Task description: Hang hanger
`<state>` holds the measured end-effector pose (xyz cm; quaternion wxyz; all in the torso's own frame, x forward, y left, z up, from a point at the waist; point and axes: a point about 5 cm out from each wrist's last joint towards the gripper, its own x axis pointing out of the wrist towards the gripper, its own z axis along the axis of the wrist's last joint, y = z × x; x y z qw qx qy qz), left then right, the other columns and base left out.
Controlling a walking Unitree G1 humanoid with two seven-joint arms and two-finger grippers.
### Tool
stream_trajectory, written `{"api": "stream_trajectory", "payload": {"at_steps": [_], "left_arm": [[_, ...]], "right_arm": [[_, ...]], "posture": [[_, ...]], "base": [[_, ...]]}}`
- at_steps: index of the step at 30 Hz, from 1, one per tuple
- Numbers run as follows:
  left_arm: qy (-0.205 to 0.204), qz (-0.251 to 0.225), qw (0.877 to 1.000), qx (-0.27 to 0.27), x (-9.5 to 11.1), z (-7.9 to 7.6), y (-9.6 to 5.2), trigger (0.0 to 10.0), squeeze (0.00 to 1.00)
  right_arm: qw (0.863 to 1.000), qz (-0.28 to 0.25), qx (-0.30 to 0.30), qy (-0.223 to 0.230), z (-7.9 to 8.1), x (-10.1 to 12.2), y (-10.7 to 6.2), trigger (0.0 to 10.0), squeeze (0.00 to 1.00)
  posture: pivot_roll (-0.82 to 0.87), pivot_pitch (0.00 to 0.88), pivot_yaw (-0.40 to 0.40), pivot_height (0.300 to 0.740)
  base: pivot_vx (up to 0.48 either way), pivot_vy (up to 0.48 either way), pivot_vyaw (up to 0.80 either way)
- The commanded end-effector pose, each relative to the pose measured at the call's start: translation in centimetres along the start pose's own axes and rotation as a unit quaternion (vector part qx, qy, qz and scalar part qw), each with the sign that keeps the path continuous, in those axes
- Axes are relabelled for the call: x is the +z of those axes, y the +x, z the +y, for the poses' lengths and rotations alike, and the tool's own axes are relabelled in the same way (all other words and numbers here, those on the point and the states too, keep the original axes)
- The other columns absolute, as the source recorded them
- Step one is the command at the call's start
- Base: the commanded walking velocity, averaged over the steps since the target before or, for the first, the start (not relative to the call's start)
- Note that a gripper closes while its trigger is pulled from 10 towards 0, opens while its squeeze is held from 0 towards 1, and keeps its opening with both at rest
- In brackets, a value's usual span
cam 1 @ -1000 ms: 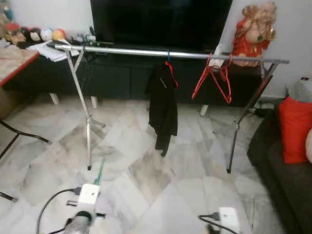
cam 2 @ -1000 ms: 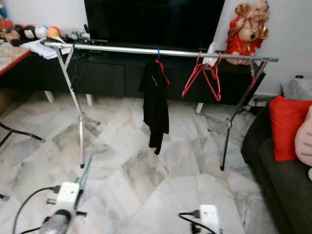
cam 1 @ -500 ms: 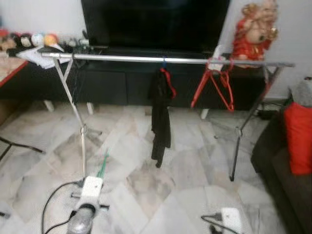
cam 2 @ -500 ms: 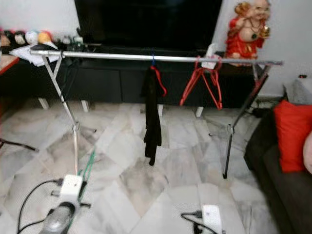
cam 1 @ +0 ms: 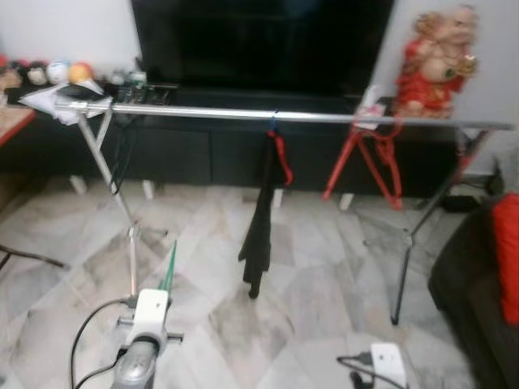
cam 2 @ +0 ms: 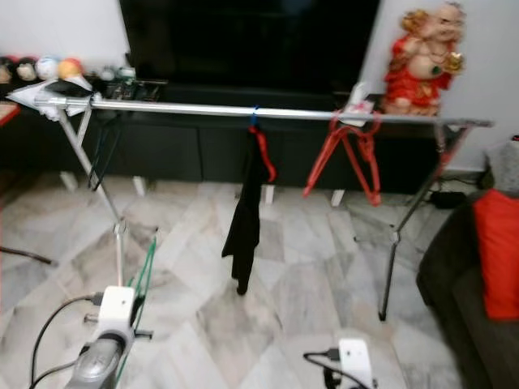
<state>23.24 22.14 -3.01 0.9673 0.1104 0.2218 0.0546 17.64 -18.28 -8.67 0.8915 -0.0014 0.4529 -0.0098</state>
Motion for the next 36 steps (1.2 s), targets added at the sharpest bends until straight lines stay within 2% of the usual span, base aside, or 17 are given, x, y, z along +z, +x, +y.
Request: {"api": "stream_trajectory", "payload": {"at_steps": [1,36], "left_arm": [[-0.01,-0.02,1.0,-0.008,1.24,-0.89,0.56,10.0,0.0],[-0.02,-0.042,0.999,0.007,2.14,-0.17,0.83,10.0,0.0]], "right_arm": [[1.0,0.014,-0.02,0.003,-1.55,-0.88,-0.34,10.0,0.0],[1.0,0.024,-0.005,-0.001,-1.51,-1.0,-0.34,10.0,0.0]], "posture": [[-0.05,0.0,-0.045,0.74],[-0.04,0.0,-0.049,0.74]], "base": [[0.349,0.0,0.0],[0.347,0.0,0.0]]}}
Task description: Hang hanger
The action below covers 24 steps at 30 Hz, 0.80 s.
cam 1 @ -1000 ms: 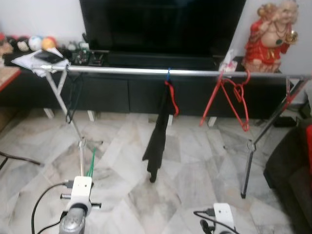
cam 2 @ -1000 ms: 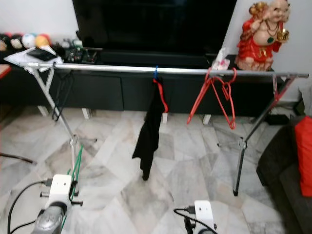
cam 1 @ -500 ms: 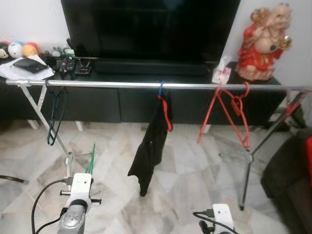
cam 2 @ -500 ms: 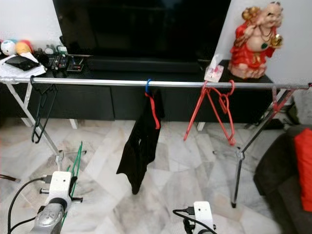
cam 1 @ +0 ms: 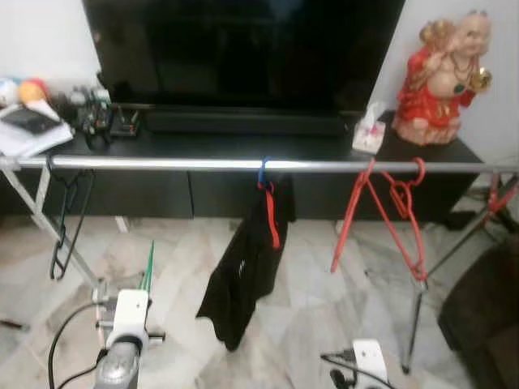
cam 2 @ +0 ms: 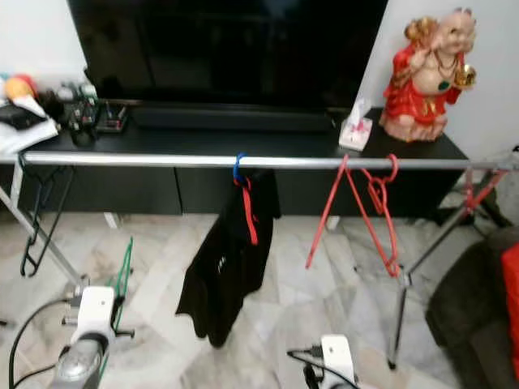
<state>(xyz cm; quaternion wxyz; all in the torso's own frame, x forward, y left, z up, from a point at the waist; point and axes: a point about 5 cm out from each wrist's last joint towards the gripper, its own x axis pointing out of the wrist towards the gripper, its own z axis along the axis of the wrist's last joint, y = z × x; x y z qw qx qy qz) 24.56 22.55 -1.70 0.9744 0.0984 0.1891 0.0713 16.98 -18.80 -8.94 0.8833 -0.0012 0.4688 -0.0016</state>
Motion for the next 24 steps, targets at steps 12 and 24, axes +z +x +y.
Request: {"api": "stream_trajectory", "payload": {"at_steps": [12,24], "left_arm": [[-0.004,-0.014,1.0,-0.003,0.6,-0.6,0.2,10.0,0.0],[-0.01,-0.059,0.998,0.001,1.8,0.2,0.2,10.0,0.0]], "right_arm": [[1.0,0.008,-0.008,0.005,-0.9,-0.4,-0.2,10.0,0.0],[1.0,0.01,-0.005,0.005,-0.9,-0.5,-0.2,10.0,0.0]], "posture": [[-0.04,0.0,-0.046,0.74],[-0.04,0.0,-0.044,0.74]], "base": [[0.347,0.0,0.0],[0.055,0.0,0.0]]}}
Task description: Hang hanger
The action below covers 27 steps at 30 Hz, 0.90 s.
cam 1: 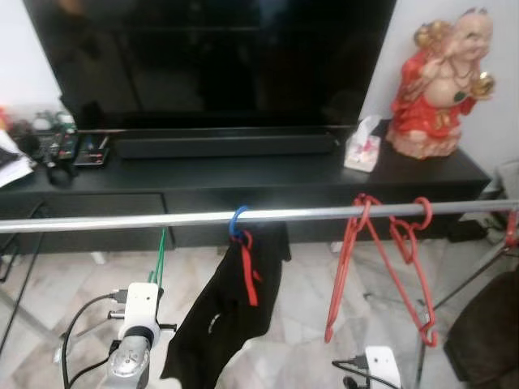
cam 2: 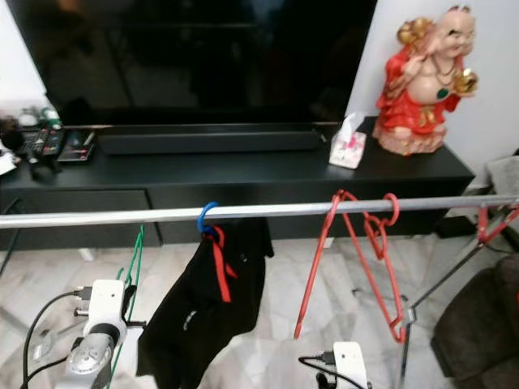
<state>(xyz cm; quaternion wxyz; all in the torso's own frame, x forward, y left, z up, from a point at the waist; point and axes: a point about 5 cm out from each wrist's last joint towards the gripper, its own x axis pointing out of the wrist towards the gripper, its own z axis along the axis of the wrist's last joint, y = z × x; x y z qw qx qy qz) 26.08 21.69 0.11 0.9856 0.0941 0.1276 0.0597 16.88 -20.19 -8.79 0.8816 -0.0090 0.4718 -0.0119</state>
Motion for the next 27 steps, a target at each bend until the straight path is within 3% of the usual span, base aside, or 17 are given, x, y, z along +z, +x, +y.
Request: {"api": "stream_trajectory", "payload": {"at_steps": [1,12,27], "left_arm": [[-0.003,-0.01,1.0,0.005,-0.1,0.9,-0.4,10.0,0.0],[-0.003,-0.09,0.994,-0.069,3.0,0.2,0.2,10.0,0.0],[-0.047,-0.125,0.985,-0.107,6.9,-0.4,2.3,10.0,0.0]], "right_arm": [[1.0,0.007,0.008,0.007,0.5,-0.5,0.0,10.0,0.0],[1.0,0.007,0.009,0.002,0.5,-0.5,0.0,10.0,0.0],[1.0,0.008,0.007,-0.003,0.4,-0.4,0.0,10.0,0.0]], "posture": [[-0.04,0.0,-0.044,0.74],[-0.04,0.0,-0.044,0.74],[-0.05,0.0,-0.046,0.74]], "base": [[0.0,0.0,0.0],[0.0,0.0,0.0],[0.0,0.0,0.0]]}}
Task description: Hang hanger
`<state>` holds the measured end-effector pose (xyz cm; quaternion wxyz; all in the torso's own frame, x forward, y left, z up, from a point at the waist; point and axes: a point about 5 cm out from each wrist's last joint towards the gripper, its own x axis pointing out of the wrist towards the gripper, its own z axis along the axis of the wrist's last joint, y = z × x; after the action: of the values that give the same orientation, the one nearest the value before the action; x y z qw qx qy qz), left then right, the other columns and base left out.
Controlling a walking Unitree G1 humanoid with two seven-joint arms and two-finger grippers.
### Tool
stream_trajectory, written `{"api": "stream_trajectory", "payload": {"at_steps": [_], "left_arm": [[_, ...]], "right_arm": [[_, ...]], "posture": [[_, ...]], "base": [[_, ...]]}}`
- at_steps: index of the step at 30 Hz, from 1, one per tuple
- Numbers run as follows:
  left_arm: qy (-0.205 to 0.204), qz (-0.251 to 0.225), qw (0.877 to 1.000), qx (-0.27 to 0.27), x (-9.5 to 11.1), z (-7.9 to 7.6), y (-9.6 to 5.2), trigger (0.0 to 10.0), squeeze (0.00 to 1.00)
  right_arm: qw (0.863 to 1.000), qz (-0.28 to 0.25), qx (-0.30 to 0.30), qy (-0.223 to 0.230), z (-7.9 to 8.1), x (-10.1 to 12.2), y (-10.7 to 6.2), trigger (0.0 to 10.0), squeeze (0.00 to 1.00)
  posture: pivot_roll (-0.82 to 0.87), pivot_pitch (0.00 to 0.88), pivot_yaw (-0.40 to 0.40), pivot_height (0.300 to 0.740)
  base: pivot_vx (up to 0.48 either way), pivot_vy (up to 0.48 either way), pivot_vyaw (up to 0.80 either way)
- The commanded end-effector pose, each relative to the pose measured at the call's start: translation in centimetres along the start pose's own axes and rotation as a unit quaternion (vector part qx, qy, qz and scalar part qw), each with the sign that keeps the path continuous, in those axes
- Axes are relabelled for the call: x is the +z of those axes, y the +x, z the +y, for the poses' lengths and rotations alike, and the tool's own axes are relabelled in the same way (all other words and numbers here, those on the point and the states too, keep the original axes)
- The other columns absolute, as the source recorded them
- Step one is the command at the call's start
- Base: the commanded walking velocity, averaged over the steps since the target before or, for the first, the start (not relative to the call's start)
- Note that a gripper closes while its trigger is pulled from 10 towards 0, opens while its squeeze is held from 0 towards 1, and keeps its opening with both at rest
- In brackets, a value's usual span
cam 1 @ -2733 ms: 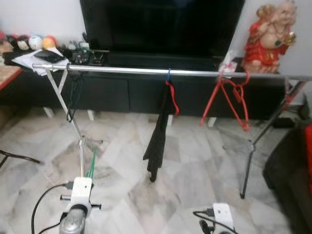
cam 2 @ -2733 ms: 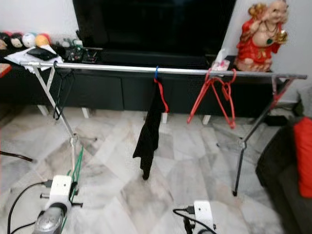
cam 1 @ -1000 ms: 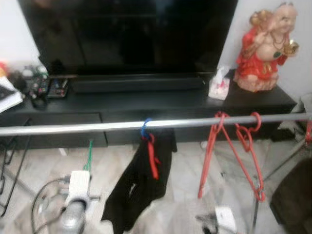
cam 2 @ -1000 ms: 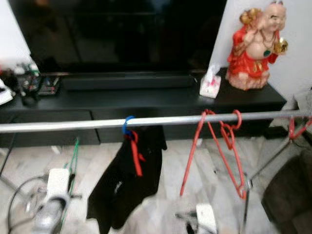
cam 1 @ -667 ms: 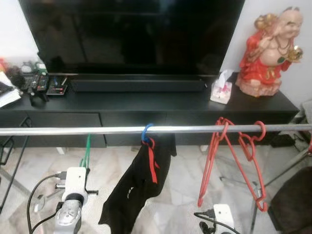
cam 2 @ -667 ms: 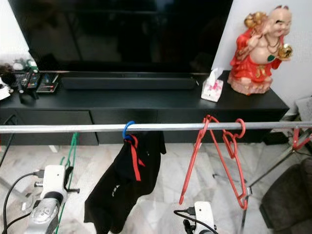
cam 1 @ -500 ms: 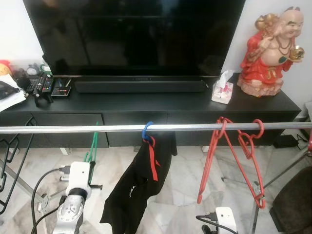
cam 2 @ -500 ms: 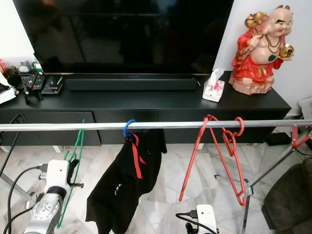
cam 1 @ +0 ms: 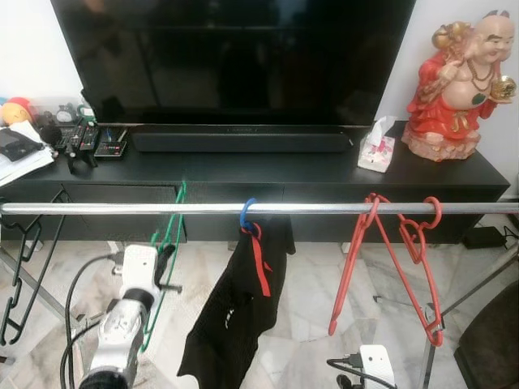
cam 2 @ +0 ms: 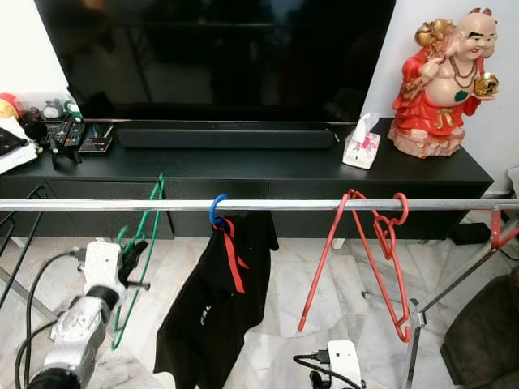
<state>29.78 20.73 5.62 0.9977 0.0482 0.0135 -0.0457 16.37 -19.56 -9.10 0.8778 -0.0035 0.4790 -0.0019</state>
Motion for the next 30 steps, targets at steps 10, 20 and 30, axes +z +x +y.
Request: {"api": "stream_trajectory", "payload": {"at_steps": [10,20,30], "left_arm": [[-0.002,0.001,0.999,-0.044,1.6,-2.0,2.3,10.0,0.0],[-0.061,0.018,0.998,0.026,2.2,-1.4,3.8,10.0,0.0],[-0.033,0.013,0.999,0.004,1.6,-0.9,2.3,10.0,0.0]], "right_arm": [[1.0,-0.001,-0.003,-0.011,-0.3,0.3,0.0,10.0,0.0],[1.0,-0.001,-0.003,-0.008,-0.1,0.3,0.0,10.0,0.0],[1.0,-0.001,-0.003,-0.009,-0.2,0.3,0.0,10.0,0.0]], "posture": [[-0.05,0.0,-0.046,0.74],[-0.05,0.0,-0.043,0.74],[-0.05,0.0,-0.044,0.74]], "base": [[0.0,0.0,0.0],[0.0,0.0,0.0],[0.0,0.0,0.0]]}}
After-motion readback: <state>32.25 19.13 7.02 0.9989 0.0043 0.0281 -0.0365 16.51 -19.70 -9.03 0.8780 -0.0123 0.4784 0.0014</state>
